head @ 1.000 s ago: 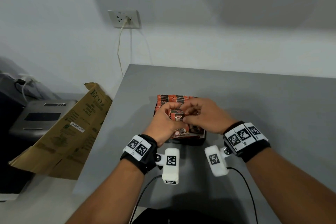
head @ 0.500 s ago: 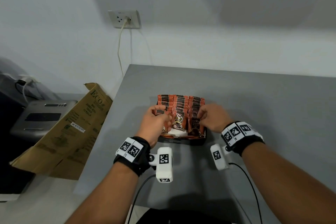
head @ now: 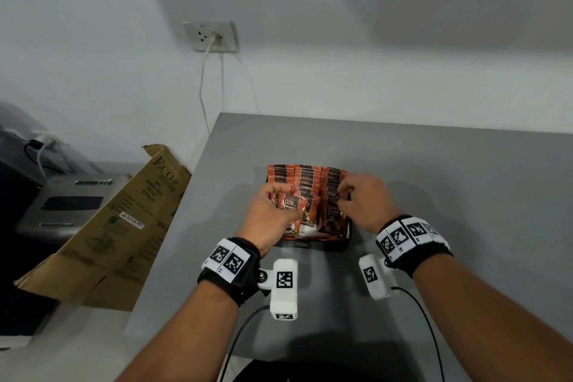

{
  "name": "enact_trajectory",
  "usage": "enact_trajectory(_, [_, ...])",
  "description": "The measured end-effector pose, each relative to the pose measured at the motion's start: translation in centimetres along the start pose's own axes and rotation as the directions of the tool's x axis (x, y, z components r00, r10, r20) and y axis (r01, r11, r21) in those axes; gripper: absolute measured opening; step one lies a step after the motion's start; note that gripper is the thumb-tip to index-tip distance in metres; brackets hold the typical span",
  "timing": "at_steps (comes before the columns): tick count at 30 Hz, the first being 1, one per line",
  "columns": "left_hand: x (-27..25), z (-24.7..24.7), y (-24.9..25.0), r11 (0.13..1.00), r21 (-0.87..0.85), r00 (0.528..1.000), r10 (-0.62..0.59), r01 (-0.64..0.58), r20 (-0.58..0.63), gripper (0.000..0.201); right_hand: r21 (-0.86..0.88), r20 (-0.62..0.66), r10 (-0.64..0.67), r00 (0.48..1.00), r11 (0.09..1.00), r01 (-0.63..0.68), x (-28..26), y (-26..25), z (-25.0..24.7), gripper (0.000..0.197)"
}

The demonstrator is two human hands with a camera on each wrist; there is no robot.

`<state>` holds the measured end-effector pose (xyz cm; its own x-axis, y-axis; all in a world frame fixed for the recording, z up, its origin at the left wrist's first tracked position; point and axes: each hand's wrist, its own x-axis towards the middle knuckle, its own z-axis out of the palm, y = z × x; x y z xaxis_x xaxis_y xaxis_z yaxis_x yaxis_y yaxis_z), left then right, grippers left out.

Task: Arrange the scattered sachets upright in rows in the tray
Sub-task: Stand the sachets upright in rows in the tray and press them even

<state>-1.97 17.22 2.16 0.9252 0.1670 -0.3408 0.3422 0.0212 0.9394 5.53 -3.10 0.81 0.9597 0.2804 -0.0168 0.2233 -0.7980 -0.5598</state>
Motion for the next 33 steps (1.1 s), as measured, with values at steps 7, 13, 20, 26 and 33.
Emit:
enact_trajectory(7, [0.4,1.5,0.6,0.996,0.019,0.992,0.081,-0.083,0.094,0.054,0.362,0.213,-0.167,0.963,0.929,0.081,-0.5,-5.2,-2.6,0.019])
enact_trajectory(13, [1.0,0.0,0.7,0.986,-0.169,0.983,-0.043,0.012,-0.181,0.034,0.132,0.169,-0.039,0.985,0.991,0.017,1.9,-4.7,-1.6,0.018])
enact_trajectory(20, [1.0,-1.8,-0.1,0.970,-0.235,0.969,-0.118,0.066,-0.216,0.041,-0.094,0.303,-0.036,0.952,0.993,0.068,2.9,-5.4,1.3,0.022])
enact_trajectory(26, [0.8,-2.0,-0.6,0.977,-0.198,0.970,-0.117,0.074,-0.213,0.040,-0.163,0.300,-0.060,0.952,0.980,0.113,3.1,-5.2,2.2,0.025])
enact_trajectory(33, [1.1,-1.9,-0.9,0.992,-0.110,0.977,-0.076,0.054,-0.199,0.043,-0.143,0.324,-0.066,0.944,0.983,0.118,2.8,-4.9,2.1,0.030])
